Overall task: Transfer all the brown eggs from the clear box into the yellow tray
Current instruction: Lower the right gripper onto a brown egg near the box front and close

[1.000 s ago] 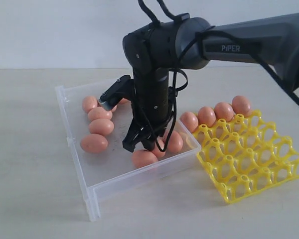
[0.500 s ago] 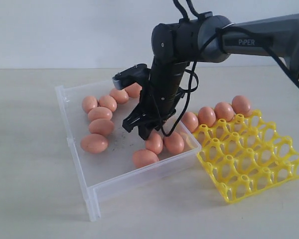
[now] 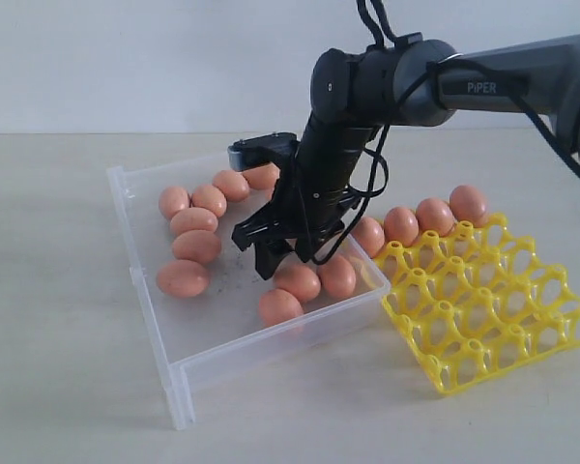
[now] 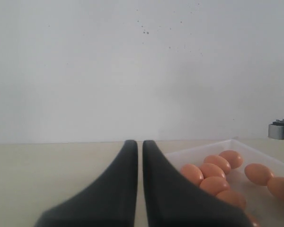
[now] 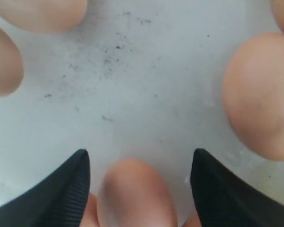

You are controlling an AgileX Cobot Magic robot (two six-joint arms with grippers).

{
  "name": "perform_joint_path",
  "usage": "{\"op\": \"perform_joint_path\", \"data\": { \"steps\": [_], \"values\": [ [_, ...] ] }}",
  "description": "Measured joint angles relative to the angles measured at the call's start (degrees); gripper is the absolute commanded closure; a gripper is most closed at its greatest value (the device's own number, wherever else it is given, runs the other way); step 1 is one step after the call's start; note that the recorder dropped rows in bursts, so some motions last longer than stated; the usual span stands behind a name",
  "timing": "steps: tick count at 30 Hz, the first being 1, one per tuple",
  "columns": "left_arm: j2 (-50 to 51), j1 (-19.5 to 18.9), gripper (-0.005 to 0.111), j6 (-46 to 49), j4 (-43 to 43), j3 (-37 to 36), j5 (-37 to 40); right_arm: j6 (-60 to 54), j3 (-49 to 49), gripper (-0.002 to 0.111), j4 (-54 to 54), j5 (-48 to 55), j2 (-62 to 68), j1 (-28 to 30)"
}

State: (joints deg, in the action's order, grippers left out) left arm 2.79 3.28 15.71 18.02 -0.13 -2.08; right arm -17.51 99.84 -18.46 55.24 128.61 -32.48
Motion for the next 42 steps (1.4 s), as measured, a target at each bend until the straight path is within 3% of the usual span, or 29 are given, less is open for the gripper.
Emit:
{"op": "perform_joint_path", "data": {
  "steps": [12, 25, 31, 42],
  "values": [
    [0.00, 0.00, 0.103, 0.00, 0.00, 0.00, 0.00, 3.67, 0.00, 0.052, -1.14, -5.54, 0.00, 0.00],
    [0.00, 0.00, 0.103, 0.00, 0.00, 0.00, 0.00, -1.88, 0.00, 0.052, -13.35, -14.64, -0.37, 0.00],
    [0.00, 0.00, 0.103, 0.00, 0.00, 0.00, 0.00, 1.29, 0.00, 0.052, -12.74, -8.04, -1.79, 0.00],
    [0.00, 0.00, 0.103, 0.00, 0.00, 0.00, 0.00, 6.04, 0.00, 0.052, 2.06, 0.27, -1.79, 0.24]
  ]
}}
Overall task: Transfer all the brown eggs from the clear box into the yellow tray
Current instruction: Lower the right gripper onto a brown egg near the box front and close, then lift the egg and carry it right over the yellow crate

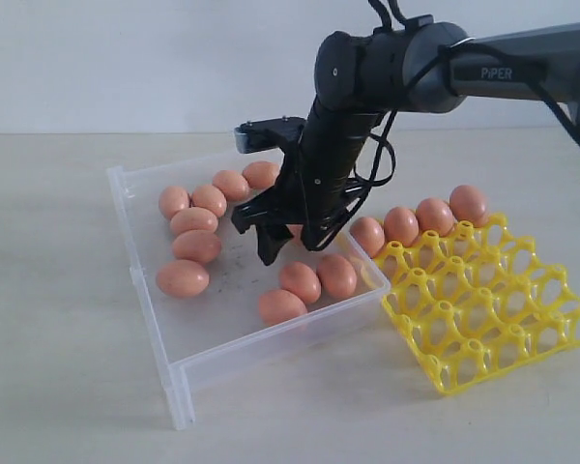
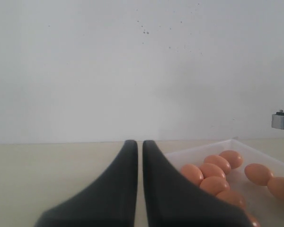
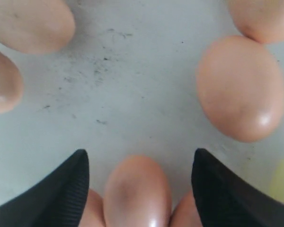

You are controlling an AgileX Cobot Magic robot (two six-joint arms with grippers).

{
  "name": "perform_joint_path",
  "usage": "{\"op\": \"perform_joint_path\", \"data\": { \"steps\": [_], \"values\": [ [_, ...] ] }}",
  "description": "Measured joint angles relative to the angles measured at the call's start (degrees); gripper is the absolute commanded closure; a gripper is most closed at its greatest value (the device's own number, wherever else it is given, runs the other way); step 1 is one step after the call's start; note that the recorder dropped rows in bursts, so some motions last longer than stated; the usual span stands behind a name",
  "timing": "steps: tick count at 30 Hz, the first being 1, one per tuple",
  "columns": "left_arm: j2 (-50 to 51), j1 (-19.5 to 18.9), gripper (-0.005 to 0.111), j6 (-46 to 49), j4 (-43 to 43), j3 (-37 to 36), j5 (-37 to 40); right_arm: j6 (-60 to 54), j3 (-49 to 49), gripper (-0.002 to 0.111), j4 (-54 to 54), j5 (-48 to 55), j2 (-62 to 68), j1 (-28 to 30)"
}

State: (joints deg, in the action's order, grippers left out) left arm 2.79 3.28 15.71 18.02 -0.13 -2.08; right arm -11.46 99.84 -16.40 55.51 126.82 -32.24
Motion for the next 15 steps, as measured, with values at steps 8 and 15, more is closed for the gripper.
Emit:
{"op": "perform_joint_path", "data": {
  "steps": [8, 15],
  "values": [
    [0.00, 0.00, 0.103, 0.00, 0.00, 0.00, 0.00, -0.84, 0.00, 0.052, 2.99, 5.02, 0.12, 0.11],
    [0.00, 0.00, 0.103, 0.00, 0.00, 0.00, 0.00, -0.48, 0.00, 0.086, 2.70, 5.10, 3.04, 0.11]
  ]
}}
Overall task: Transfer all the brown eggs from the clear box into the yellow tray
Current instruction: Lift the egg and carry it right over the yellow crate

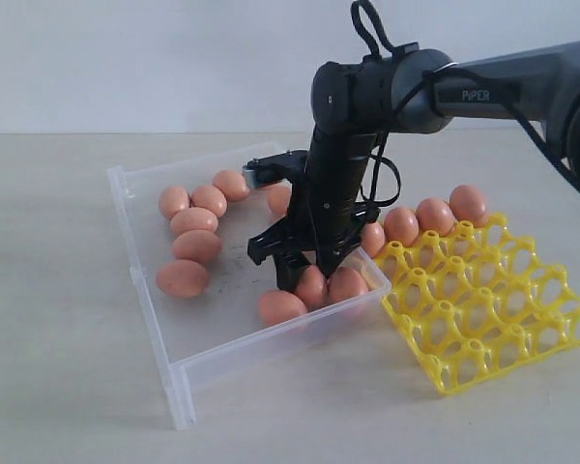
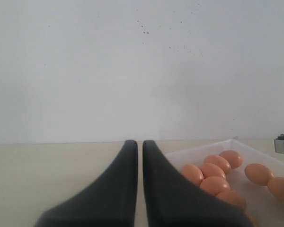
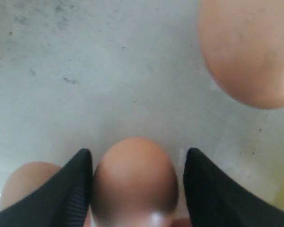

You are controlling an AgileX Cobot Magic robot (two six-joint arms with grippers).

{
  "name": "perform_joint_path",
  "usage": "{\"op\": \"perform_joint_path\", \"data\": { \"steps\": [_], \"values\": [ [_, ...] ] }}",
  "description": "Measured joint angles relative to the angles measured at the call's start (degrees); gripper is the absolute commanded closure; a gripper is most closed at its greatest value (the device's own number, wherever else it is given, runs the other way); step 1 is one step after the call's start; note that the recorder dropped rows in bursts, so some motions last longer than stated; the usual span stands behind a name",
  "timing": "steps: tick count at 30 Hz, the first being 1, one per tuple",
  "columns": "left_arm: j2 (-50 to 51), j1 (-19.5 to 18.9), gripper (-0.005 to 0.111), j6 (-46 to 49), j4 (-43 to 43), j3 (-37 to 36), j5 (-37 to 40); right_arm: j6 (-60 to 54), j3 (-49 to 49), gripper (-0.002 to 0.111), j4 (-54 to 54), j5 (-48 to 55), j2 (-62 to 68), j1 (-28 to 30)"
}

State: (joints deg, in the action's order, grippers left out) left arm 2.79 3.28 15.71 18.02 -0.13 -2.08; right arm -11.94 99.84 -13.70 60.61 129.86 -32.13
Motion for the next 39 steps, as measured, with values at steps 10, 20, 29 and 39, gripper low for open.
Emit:
{"op": "perform_joint_path", "data": {
  "steps": [10, 20, 29, 39],
  "values": [
    [0.00, 0.00, 0.103, 0.00, 0.00, 0.00, 0.00, -2.35, -0.27, 0.109, -0.13, -14.26, 0.12, 0.00],
    [0.00, 0.00, 0.103, 0.00, 0.00, 0.00, 0.00, -7.57, -11.20, 0.109, -0.27, -48.81, -0.68, -6.13],
    [0.00, 0.00, 0.103, 0.00, 0.00, 0.00, 0.00, -8.40, -20.84, 0.109, -0.27, -70.53, -7.80, -7.87],
    [0.00, 0.00, 0.103, 0.00, 0.00, 0.00, 0.00, 0.70, -37.77, 0.109, 1.94, -97.62, -16.44, -7.87]
  ]
}}
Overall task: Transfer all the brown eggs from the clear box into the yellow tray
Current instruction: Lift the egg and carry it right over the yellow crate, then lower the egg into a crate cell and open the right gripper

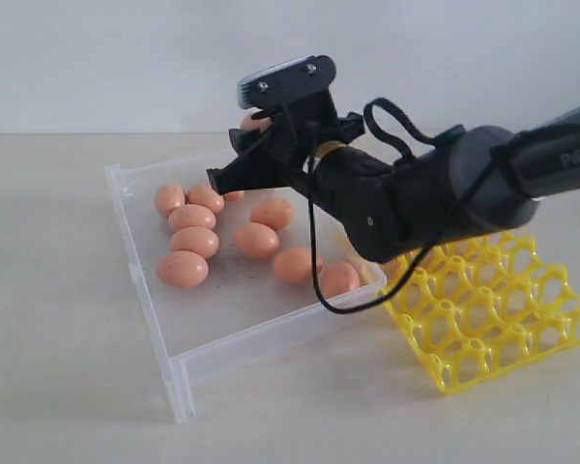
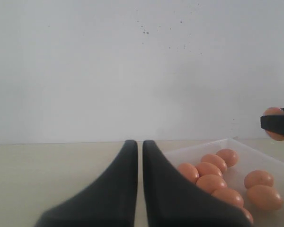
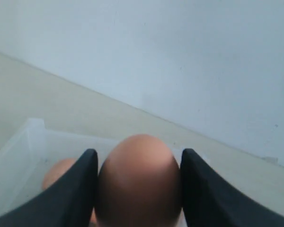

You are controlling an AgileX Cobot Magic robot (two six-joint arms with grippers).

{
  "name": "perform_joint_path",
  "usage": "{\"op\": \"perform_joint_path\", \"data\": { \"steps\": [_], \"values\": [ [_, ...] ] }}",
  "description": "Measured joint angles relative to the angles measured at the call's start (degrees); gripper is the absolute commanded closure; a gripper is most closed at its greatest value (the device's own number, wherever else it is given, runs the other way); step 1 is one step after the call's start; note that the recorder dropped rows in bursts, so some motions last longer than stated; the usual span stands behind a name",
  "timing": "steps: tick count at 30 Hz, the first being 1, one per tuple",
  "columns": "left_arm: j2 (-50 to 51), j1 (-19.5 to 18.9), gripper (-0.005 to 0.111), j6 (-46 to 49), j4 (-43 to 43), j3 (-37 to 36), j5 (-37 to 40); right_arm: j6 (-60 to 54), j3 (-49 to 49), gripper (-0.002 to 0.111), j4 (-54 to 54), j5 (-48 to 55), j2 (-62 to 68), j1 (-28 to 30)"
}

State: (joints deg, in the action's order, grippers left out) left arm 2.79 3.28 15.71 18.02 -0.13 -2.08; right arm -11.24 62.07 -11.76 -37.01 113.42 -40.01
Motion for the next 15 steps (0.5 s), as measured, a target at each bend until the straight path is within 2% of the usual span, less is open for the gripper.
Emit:
{"op": "perform_joint_path", "data": {
  "steps": [7, 11, 15],
  "values": [
    [0.00, 0.00, 0.103, 0.00, 0.00, 0.00, 0.00, 8.84, -17.52, 0.109, 4.70, -27.11, -2.60, 0.00],
    [0.00, 0.00, 0.103, 0.00, 0.00, 0.00, 0.00, 10.22, -25.75, 0.109, 2.41, -31.14, -4.65, 0.65],
    [0.00, 0.00, 0.103, 0.00, 0.00, 0.00, 0.00, 11.24, -31.84, 0.109, -0.52, -31.72, -5.51, 5.19]
  ]
}}
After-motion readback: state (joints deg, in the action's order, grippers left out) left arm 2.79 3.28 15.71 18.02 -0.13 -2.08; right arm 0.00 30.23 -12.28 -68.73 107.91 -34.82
